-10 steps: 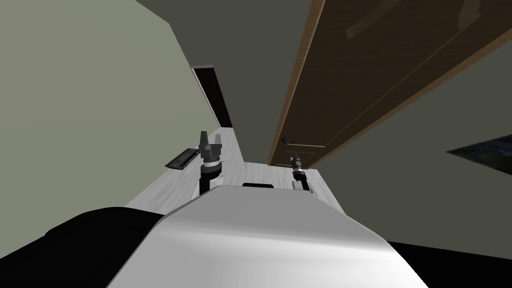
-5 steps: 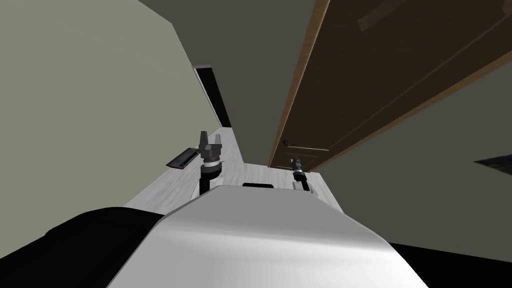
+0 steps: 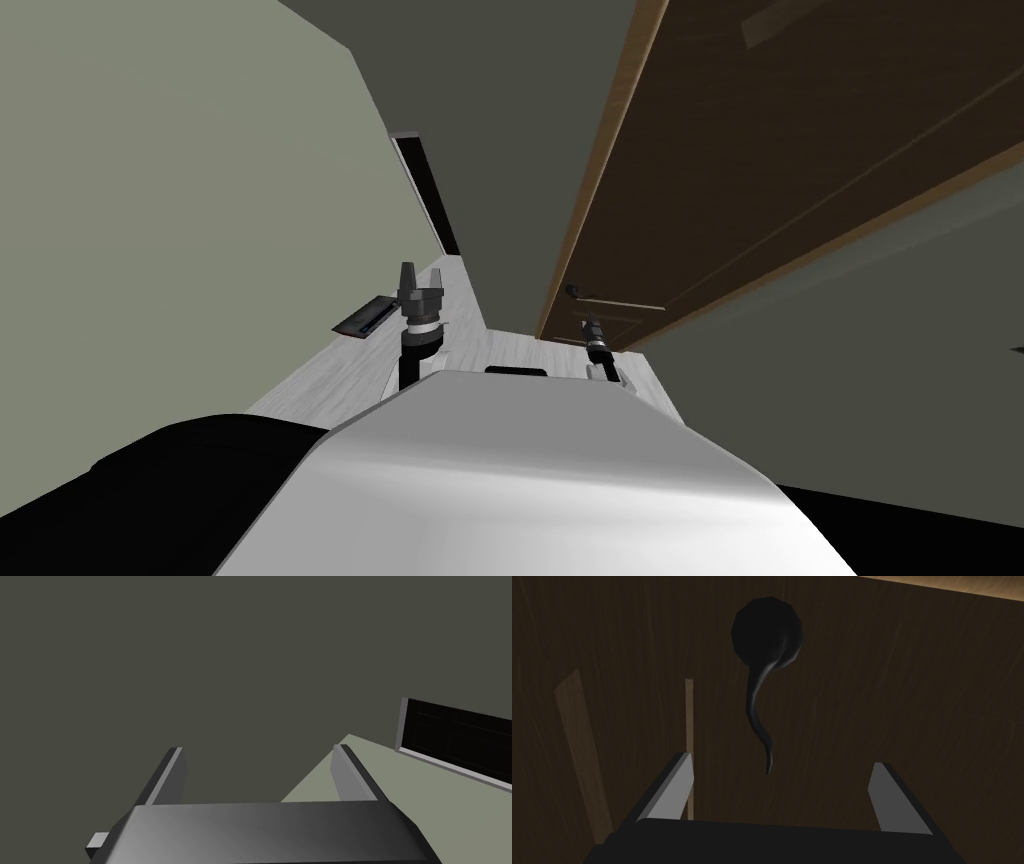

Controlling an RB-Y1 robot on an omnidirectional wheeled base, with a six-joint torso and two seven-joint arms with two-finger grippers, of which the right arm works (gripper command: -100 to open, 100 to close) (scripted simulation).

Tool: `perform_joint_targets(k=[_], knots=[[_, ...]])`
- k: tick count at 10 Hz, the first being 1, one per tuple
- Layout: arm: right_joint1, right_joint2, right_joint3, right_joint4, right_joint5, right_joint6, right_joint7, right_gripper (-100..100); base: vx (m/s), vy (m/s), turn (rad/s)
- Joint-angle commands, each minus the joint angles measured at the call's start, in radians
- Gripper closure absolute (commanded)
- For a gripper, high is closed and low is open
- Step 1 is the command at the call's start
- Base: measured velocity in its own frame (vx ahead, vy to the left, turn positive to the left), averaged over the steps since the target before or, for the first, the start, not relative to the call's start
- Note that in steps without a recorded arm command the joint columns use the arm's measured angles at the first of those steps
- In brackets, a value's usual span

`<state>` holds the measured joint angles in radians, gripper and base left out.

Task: Pull the door open

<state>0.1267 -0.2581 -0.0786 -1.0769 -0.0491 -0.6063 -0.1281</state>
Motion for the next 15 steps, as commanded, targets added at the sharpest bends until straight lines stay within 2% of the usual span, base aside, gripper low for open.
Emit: perform_joint_targets(k=[1, 2, 8, 9, 10, 11, 15], knots=[[-0.008, -0.005, 0.0, 0.028, -0.001, -0.004, -0.001, -100, 0.118, -0.056, 0.042], [-0.006, -0.002, 0.0, 0.016, 0.0, -0.001, 0.0, -100, 0.045, -0.022, 0.01], [-0.002, -0.084, -0.07, 0.129, -0.044, -0.068, -0.057, -100, 0.194, 0.022, 0.164], [-0.002, -0.093, -0.078, 0.141, -0.049, -0.075, -0.063, -100, 0.199, -0.029, 0.123], [0.0, -0.087, -0.072, 0.132, -0.045, -0.071, -0.059, -100, 0.086, -0.024, 0.026], [0.0, -0.087, -0.072, 0.132, -0.045, -0.071, -0.059, 100, -0.012, 0.004, -0.02], [0.0, -0.087, -0.072, 0.132, -0.045, -0.071, -0.059, 100, -0.02, 0.003, -0.001]])
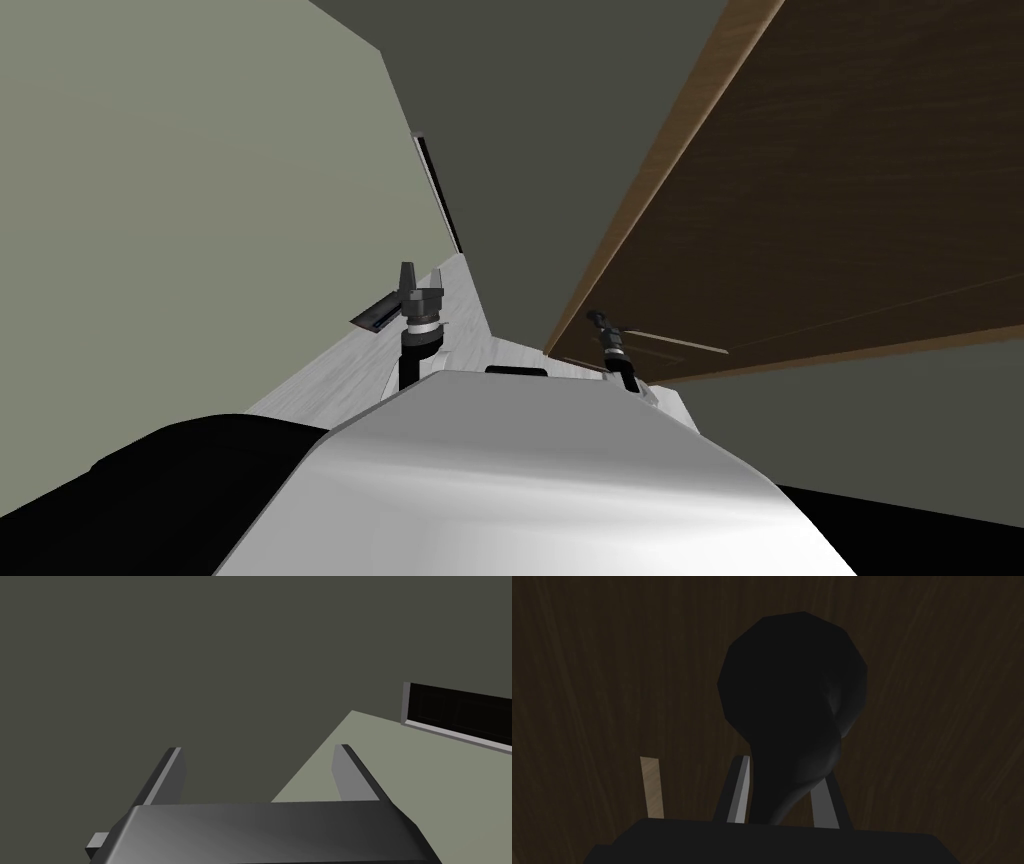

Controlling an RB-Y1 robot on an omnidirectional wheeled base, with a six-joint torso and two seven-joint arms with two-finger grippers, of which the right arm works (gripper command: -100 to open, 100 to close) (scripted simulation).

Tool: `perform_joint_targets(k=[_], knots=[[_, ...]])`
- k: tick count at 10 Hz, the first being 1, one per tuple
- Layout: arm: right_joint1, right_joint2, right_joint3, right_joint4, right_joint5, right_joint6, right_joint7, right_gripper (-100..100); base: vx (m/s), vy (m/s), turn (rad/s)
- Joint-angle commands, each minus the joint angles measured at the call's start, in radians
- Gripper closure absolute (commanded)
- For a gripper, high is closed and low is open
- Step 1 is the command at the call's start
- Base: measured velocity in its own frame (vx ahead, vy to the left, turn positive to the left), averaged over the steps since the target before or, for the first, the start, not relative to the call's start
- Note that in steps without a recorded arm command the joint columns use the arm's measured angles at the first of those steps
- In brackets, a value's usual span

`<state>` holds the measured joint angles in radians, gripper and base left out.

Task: Pull the door open

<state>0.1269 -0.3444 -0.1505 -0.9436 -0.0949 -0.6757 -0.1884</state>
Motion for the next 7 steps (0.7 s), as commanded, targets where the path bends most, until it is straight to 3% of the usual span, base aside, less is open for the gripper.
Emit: perform_joint_targets(k=[1, 7], knots=[[-0.001, -0.001, 0.0, -0.002, 0.0, -0.002, 0.001, 100, 0.0, 0.0, 0.0], [0.064, -0.064, 0.052, -0.01, 0.016, -0.073, -0.076, 100, -0.202, -0.056, 0.153]])
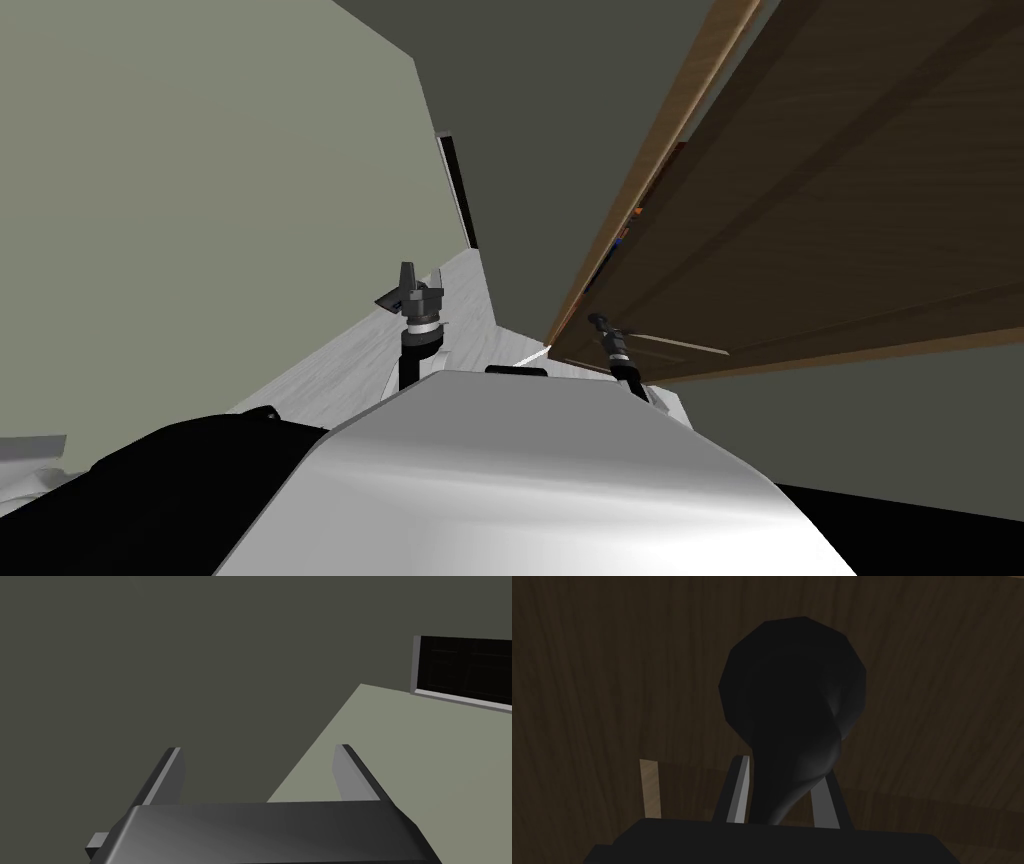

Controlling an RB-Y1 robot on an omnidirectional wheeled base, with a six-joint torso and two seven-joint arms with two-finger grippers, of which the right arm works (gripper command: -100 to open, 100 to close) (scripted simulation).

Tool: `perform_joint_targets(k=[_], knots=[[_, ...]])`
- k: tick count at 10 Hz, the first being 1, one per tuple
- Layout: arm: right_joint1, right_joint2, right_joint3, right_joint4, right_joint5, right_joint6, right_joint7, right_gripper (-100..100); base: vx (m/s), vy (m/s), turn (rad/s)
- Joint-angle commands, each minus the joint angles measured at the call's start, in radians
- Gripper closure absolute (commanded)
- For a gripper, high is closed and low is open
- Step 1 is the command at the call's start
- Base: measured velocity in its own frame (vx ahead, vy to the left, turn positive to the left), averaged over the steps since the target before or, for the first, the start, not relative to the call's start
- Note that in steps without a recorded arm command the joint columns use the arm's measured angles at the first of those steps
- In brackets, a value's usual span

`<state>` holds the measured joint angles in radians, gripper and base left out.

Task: Pull the door open

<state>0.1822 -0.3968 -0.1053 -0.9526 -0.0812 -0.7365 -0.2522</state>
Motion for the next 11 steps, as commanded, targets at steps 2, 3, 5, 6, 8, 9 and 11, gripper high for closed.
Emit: perform_joint_targets(k=[2, 3, 5, 6, 8, 9, 11], knots=[[0.028, -0.031, 0.022, -0.004, 0.007, -0.035, -0.035, 100, -0.208, -0.055, 0.151], [0.034, -0.037, 0.027, -0.005, 0.009, -0.041, -0.042, 100, -0.204, -0.029, 0.118], [0.05, -0.043, 0.037, 0.0, 0.011, -0.061, -0.054, 100, -0.114, -0.025, 0.097], [0.055, -0.047, 0.039, 0.001, 0.012, -0.068, -0.058, 100, -0.203, -0.058, 0.156], [0.075, -0.065, 0.048, 0.003, 0.015, -0.1, -0.075, 100, -0.213, -0.059, 0.136], [0.086, -0.074, 0.053, 0.004, 0.017, -0.116, -0.084, 100, -0.23, -0.048, 0.156], [0.105, -0.09, 0.062, 0.006, 0.02, -0.146, -0.101, 100, -0.197, -0.054, 0.129]])
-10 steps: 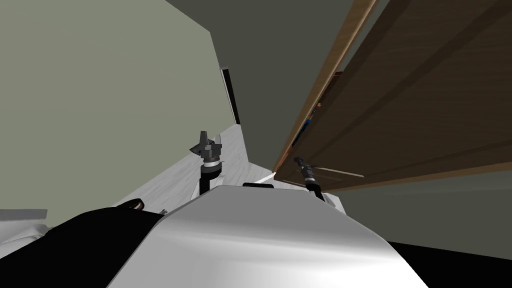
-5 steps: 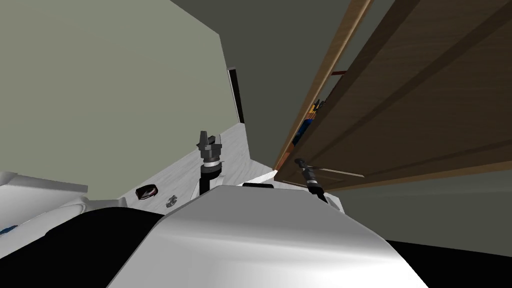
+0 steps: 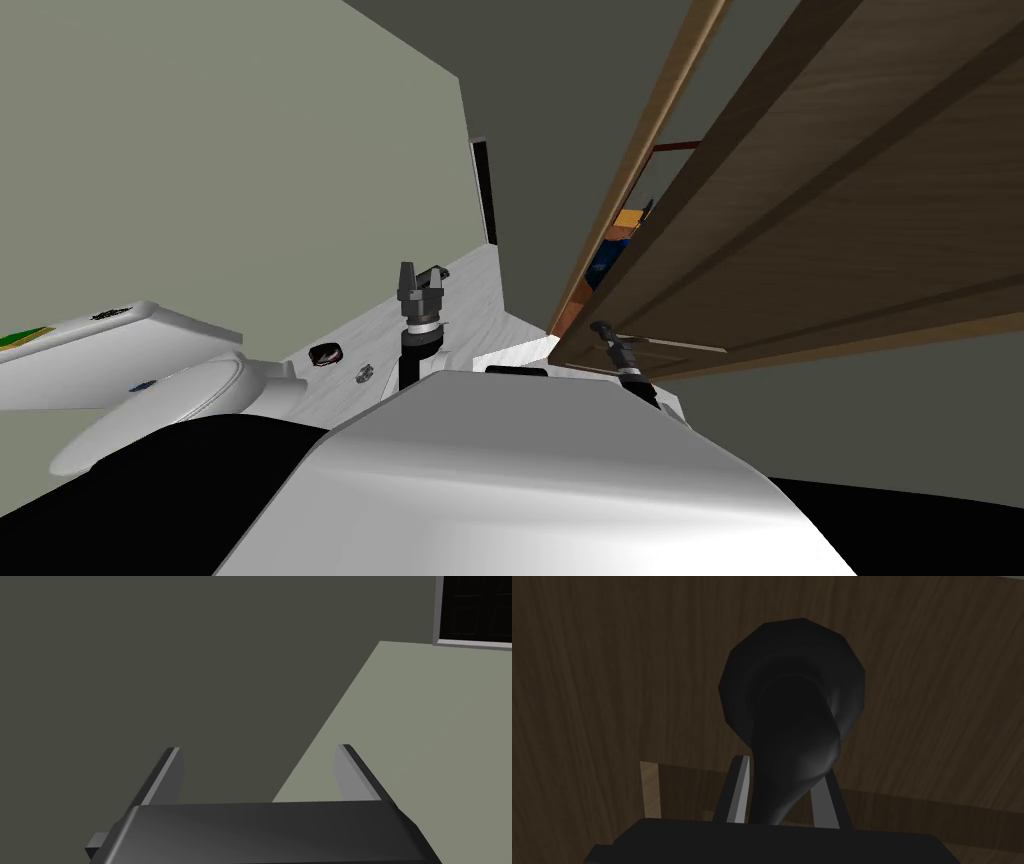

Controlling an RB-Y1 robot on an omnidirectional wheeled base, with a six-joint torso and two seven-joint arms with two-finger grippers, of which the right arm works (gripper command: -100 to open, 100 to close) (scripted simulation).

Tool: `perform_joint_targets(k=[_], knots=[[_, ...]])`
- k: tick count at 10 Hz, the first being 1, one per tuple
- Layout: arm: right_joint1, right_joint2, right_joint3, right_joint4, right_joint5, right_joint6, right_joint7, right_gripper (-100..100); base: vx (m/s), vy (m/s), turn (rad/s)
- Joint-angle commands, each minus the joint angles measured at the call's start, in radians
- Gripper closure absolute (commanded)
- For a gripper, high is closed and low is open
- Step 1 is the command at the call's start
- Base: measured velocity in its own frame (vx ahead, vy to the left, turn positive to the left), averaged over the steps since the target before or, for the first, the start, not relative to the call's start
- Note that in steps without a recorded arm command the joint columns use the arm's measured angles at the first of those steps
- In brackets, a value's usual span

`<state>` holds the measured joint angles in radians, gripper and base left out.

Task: Pull the door open

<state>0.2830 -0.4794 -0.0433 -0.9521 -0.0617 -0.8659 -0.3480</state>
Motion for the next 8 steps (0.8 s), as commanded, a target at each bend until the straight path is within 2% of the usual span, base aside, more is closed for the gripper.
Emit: perform_joint_targets(k=[1, 2, 3, 4, 8], knots=[[0.012, -0.014, 0.003, 0.006, 0.001, -0.028, -0.011, 100, -0.198, -0.055, 0.117], [0.01, -0.005, 0.004, -0.001, 0.002, -0.013, -0.006, 100, -0.084, -0.021, 0.027], [0.023, -0.013, 0.01, 0.007, 0.003, -0.037, -0.015, 100, -0.198, -0.036, 0.207], [0.026, -0.015, 0.011, 0.008, 0.003, -0.042, -0.017, 100, -0.225, -0.07, 0.176], [0.052, -0.038, 0.018, 0.024, 0.002, -0.095, -0.035, 100, -0.215, -0.07, 0.181]])
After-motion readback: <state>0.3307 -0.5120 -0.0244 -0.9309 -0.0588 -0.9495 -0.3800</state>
